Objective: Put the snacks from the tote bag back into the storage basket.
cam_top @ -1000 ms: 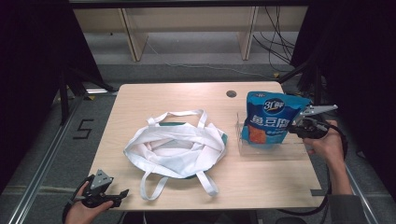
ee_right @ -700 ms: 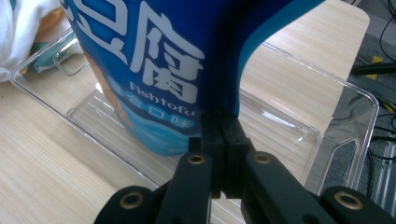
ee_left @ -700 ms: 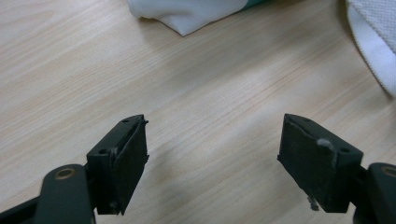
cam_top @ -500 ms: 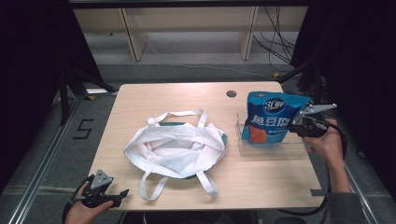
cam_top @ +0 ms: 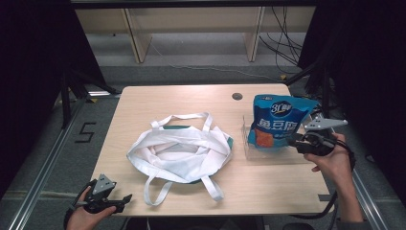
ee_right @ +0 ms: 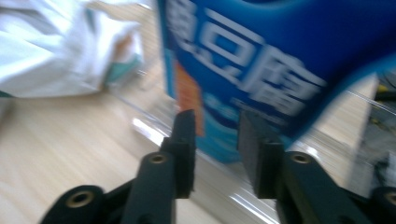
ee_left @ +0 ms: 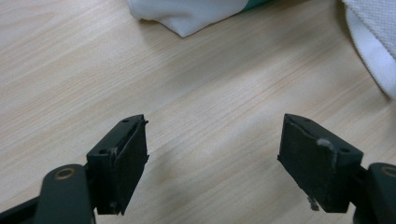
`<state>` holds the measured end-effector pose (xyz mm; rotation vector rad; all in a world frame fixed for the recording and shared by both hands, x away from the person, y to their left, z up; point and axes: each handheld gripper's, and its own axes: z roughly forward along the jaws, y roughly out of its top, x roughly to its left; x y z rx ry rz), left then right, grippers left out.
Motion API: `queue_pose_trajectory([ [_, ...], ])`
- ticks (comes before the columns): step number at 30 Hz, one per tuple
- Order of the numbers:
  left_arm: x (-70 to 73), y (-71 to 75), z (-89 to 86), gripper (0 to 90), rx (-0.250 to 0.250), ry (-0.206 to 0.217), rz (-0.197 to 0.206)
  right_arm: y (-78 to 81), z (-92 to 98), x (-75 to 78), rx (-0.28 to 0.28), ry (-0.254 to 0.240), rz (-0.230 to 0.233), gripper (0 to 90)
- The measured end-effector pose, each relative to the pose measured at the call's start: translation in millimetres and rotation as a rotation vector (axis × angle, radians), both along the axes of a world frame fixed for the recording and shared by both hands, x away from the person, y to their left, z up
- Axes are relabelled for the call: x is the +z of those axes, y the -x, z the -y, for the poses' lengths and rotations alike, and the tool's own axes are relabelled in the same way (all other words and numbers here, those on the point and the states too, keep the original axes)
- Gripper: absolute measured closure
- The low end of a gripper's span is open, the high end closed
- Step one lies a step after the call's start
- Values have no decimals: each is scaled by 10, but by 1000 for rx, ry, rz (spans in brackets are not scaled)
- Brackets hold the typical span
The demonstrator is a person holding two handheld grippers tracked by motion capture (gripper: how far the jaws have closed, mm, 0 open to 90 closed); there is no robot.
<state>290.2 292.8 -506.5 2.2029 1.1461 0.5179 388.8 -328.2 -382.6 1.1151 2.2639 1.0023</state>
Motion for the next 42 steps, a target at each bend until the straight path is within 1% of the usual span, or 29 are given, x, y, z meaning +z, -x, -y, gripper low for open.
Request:
queue_pose_trajectory([
  [2, 4, -2, -5, 230, -5, 3, -6, 56, -126, 0, 32, -9, 2, 616],
  [3, 5, -1, -6, 230, -6, 7, -8, 83, -192, 11, 34, -26, -5, 607],
  [5, 7, -1, -9, 230, -8, 6, -5, 105, -302, 3, 69, -32, 18, 579],
  [6, 7, -1, -9, 229, -8, 6, -5, 133, -375, -8, 68, -48, 3, 564],
  [9, 7, 1, -9, 230, -9, 8, -1, 171, -528, -46, 93, -66, 2, 559],
  [11, 9, 3, -7, 230, -9, 8, 1, 163, -588, -75, 113, -64, 18, 556],
  [13, 8, 3, -7, 230, -8, 8, 0, 148, -635, -106, 133, -51, 20, 547],
  [14, 9, 3, -8, 230, -8, 7, 1, 159, -664, -118, 129, -49, 6, 544],
  [15, 5, 5, -4, 230, -3, 17, -5, 150, -686, -136, 141, -41, 10, 538],
  [16, 7, 5, -4, 230, -4, 14, -2, 146, -709, -153, 147, -42, 6, 538],
  [17, 10, 2, -8, 229, -9, 5, 2, 148, -734, -168, 147, -49, -3, 536],
  [18, 7, 4, -2, 229, -6, 13, 2, 137, -752, -190, 151, -46, 6, 534],
  [19, 12, 4, -5, 230, -9, 8, -2, 152, -776, -199, 137, -54, -16, 534],
  [20, 9, 4, -4, 230, -8, 11, 0, 129, -781, -218, 151, -48, 11, 534],
  [21, 9, 4, -4, 230, -8, 11, 0, 142, -807, -238, 135, -64, -1, 532],
  [24, 11, 4, -8, 229, -9, 7, 2, 134, -831, -264, 151, -61, -6, 531],
  [25, 9, 5, -3, 230, -8, 11, 4, 154, -880, -299, 133, -76, -23, 524],
  [26, 9, 5, -3, 230, -9, 11, 4, 143, -882, -306, 150, -65, -16, 522],
  [27, 9, 5, -3, 230, -9, 11, 4, 139, -889, -318, 151, -60, -6, 515],
  [29, -8, 5, 12, 230, 8, 29, 2, 161, -933, -352, 143, -73, -12, 512],
  [30, -8, 5, 12, 229, 8, 29, 2, 161, -933, -352, 143, -73, -12, 512],
  [31, -11, 7, 17, 230, 13, 20, 8, 184, -978, -396, 144, -67, -1, 503],
  [32, -5, 7, 11, 230, 6, 16, 2, 174, -978, -412, 162, -54, 14, 503],
  [33, -11, 4, 16, 230, 13, 15, 9, 174, -978, -412, 162, -54, 14, 503],
  [35, -8, 3, 12, 230, 11, 23, 1, 207, -1034, -467, 166, -62, -17, 501],
  [38, -5, 2, 6, 229, 4, 18, -2, 205, -1046, -496, 168, -54, -4, 497],
  [39, -7, 5, 11, 229, 7, 29, 3, 215, -1062, -528, 174, -56, -26, 491],
  [41, -7, 5, 10, 229, 6, 27, 2, 216, -1069, -549, 171, -53, -22, 484],
  [42, -7, 5, 10, 230, 6, 27, 3, 223, -1080, -568, 172, -53, -33, 481],
])
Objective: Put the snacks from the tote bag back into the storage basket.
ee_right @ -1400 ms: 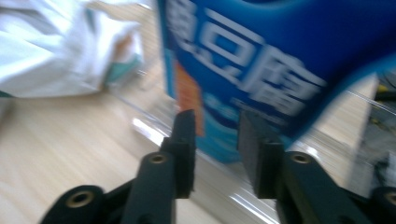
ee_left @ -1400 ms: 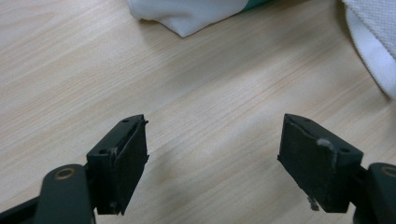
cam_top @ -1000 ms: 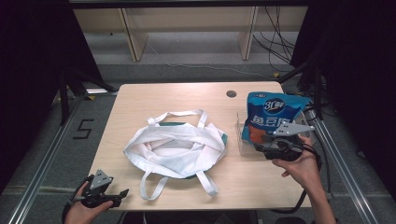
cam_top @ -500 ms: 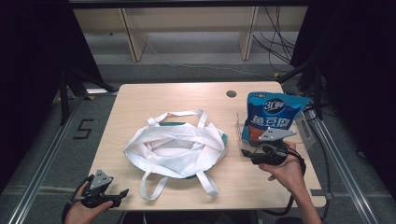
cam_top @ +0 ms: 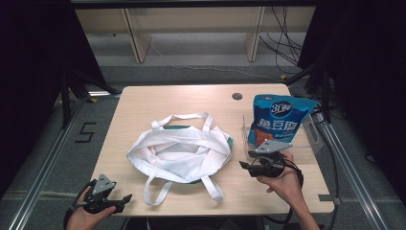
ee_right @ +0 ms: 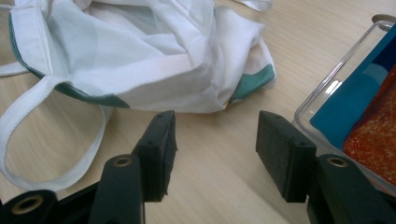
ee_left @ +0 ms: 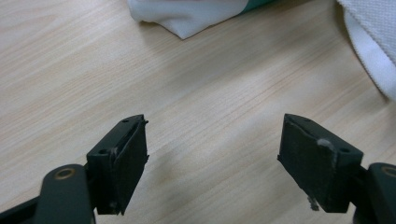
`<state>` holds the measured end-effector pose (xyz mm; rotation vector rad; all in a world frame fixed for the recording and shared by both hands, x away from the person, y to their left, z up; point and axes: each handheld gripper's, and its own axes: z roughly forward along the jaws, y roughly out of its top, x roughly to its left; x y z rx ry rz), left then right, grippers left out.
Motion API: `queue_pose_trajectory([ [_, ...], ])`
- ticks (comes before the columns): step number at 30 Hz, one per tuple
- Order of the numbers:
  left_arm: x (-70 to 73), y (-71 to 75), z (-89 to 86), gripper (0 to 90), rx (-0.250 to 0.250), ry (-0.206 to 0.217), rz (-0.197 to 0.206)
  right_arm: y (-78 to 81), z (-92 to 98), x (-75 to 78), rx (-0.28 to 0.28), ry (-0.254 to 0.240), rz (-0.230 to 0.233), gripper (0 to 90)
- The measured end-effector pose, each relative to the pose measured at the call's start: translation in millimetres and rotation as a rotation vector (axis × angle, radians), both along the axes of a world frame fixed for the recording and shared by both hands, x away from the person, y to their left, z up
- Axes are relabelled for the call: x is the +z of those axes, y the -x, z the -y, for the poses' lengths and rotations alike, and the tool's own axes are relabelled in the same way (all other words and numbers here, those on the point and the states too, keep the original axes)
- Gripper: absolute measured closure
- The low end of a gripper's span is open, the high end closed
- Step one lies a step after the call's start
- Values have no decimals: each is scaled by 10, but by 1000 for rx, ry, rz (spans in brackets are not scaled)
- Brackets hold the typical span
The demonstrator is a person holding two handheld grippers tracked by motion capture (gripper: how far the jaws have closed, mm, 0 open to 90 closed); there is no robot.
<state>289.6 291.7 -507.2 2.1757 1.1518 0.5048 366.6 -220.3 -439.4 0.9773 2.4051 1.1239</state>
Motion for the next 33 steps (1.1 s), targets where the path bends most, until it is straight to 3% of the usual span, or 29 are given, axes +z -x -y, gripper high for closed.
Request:
queue_pose_trajectory([
  [8, 2, 1, -1, 230, 0, -1, 1, -6, -20, -93, 19, 27, 5, 466],
  [9, 0, 1, -1, 230, 1, 1, 3, 12, -32, -101, 5, 16, -18, 460],
  [10, 0, 2, -1, 230, 1, 0, 3, -9, -17, -110, 32, 28, 1, 457],
  [13, 8, 4, -4, 229, -8, -6, -4, 15, -14, -146, 20, 18, -20, 428],
  [17, 7, 5, -3, 229, -7, -5, -3, 32, 1, -186, 7, 23, -5, 406],
  [19, 8, 4, -5, 229, -9, -4, -2, 52, 8, -224, 7, 29, -30, 374],
  [22, 8, 5, -2, 229, -8, -8, -4, 66, 18, -246, 9, 25, -8, 375],
  [23, 16, 2, -10, 230, -18, -23, 4, 91, 17, -260, 9, 26, -40, 367],
  [25, 8, 5, -2, 230, -9, -8, -4, 98, 20, -270, 8, 29, -33, 363],
  [26, 10, 6, -3, 230, -10, -12, -3, 109, 27, -274, 9, 34, -53, 361],
  [32, 15, 4, -8, 229, -17, -26, 8, 139, 50, -354, -7, 43, -47, 319],
  [33, 7, 8, 4, 229, 0, -25, 15, 145, 57, -364, -4, 51, -51, 312],
])
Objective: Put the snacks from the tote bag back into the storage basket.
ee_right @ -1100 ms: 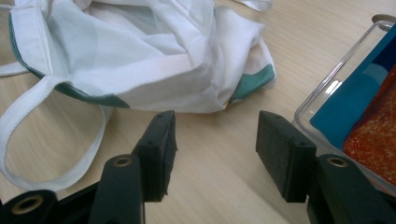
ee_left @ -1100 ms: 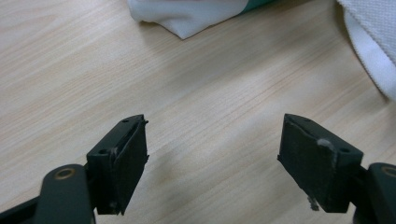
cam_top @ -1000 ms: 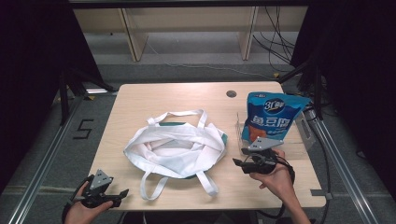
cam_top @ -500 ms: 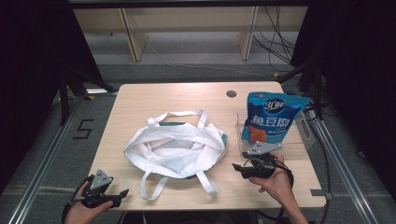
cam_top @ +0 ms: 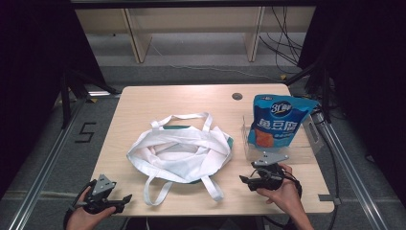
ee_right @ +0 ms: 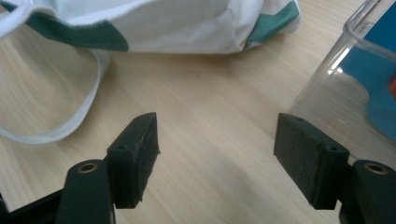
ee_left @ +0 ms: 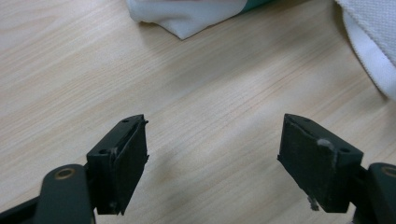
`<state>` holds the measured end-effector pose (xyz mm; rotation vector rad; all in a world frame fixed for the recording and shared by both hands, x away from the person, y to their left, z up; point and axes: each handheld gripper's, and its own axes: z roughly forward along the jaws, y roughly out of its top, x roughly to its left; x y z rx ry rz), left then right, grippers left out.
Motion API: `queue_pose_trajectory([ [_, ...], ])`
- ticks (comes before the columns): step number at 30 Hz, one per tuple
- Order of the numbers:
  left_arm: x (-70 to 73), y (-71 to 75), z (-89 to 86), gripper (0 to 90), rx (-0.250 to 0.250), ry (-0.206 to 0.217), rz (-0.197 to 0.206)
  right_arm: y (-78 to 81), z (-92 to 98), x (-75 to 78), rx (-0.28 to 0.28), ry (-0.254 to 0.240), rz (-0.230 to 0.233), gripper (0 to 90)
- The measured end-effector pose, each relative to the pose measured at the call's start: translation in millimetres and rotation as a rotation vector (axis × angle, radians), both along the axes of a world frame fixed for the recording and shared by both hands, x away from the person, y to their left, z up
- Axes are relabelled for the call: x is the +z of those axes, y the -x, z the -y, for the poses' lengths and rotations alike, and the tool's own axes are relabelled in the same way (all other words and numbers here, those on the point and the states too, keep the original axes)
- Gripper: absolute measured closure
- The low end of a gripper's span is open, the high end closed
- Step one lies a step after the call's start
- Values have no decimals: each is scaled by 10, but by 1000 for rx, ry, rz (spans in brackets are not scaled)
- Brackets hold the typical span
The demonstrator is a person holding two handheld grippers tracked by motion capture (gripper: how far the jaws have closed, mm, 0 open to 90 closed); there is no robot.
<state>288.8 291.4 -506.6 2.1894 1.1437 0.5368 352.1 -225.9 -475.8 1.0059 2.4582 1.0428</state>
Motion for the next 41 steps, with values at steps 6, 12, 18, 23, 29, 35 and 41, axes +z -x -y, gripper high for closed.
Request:
queue_pose_trajectory([
  [6, -7, -1, 5, 229, 5, 7, 0, 69, 49, -80, -22, -3, 12, 270],
  [12, 16, 3, -8, 230, -17, -6, -4, 138, 75, -143, -29, 12, -6, 250],
  [18, 17, 3, -10, 230, -18, -8, -4, 195, 86, -182, -38, 22, 1, 239],
  [23, 14, 3, -6, 229, -17, -5, -1, 259, 124, -196, -46, 8, 4, 224],
  [29, 11, 2, -2, 227, -14, -6, 0, 267, 136, -227, -35, 30, -8, 212],
  [35, 15, 0, -3, 227, -20, -10, -8, 274, 97, -244, -35, 45, 2, 208],
  [41, 6, -4, 2, 226, -19, -5, -4, 270, 105, -240, -32, 52, -16, 208],
])
